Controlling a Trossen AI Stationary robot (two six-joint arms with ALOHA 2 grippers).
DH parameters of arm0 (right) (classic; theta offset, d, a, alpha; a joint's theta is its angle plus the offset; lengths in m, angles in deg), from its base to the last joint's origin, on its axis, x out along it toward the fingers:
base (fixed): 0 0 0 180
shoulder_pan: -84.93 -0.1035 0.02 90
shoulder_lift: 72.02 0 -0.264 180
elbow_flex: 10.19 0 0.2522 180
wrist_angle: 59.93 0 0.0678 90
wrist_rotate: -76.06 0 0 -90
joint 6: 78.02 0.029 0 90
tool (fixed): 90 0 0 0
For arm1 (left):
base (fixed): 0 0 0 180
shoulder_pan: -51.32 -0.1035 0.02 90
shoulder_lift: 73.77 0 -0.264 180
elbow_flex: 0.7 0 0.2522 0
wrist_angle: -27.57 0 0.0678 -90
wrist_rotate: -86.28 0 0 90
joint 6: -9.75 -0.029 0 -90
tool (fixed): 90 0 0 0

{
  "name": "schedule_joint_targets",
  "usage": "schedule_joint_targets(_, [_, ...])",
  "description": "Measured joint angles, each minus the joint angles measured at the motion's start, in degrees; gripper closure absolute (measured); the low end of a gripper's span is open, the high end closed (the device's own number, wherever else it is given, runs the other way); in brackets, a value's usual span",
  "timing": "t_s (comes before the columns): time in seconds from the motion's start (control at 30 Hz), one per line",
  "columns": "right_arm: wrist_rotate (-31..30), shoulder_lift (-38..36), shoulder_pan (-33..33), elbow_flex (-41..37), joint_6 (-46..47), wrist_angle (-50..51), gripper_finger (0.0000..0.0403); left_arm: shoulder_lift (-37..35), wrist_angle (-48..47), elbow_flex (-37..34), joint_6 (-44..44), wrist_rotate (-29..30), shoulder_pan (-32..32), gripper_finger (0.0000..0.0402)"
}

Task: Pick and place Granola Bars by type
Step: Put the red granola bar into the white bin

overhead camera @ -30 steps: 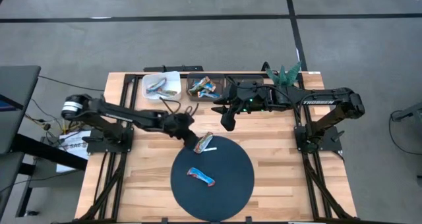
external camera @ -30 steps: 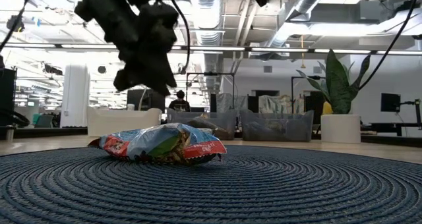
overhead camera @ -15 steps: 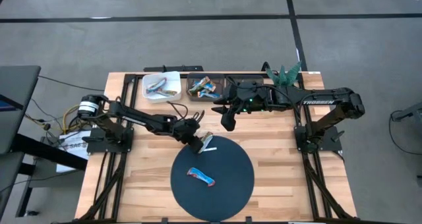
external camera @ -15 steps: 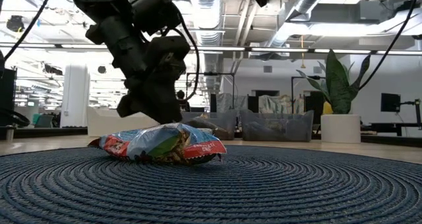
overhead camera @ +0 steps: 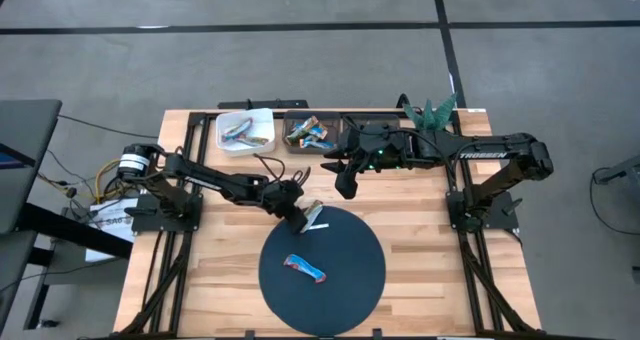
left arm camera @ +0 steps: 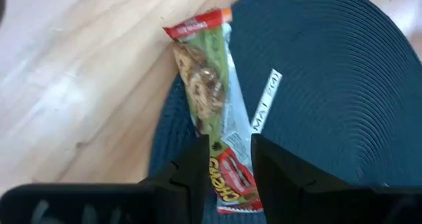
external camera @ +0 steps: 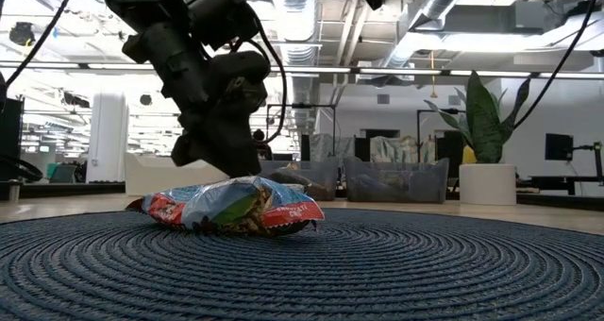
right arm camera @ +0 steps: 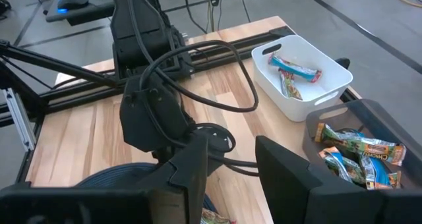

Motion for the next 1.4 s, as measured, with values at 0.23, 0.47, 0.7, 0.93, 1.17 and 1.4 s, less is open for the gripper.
schedule_joint_targets(0.23, [0.0,0.0,0.0,0.0,0.0,0.0,0.0282,0.0,0.3,0.0,0.0,-1.4,-0.4,0.0261])
schedule_joint_targets(0.47, [0.0,0.0,0.0,0.0,0.0,0.0,0.0282,1.4,1.9,0.0,-0.6,1.5,-0.2,0.0228])
schedule_joint_targets(0.7, [0.0,0.0,0.0,0.0,0.0,-0.1,0.0282,6.6,3.1,1.8,-1.5,-0.2,1.1,0.0243])
schedule_joint_targets(0.93, [0.0,0.0,0.0,0.0,0.0,-0.1,0.0282,7.5,-4.8,7.5,-5.9,4.6,1.4,0.0291])
schedule_joint_targets(1.17, [0.0,0.0,0.0,0.0,0.0,0.0,0.0282,7.5,-7.0,9.5,-8.1,3.8,1.4,0.0388])
schedule_joint_targets(1.4, [0.0,0.0,0.0,0.0,0.0,0.0,0.0282,7.5,-6.4,9.5,-7.8,2.0,1.3,0.0364])
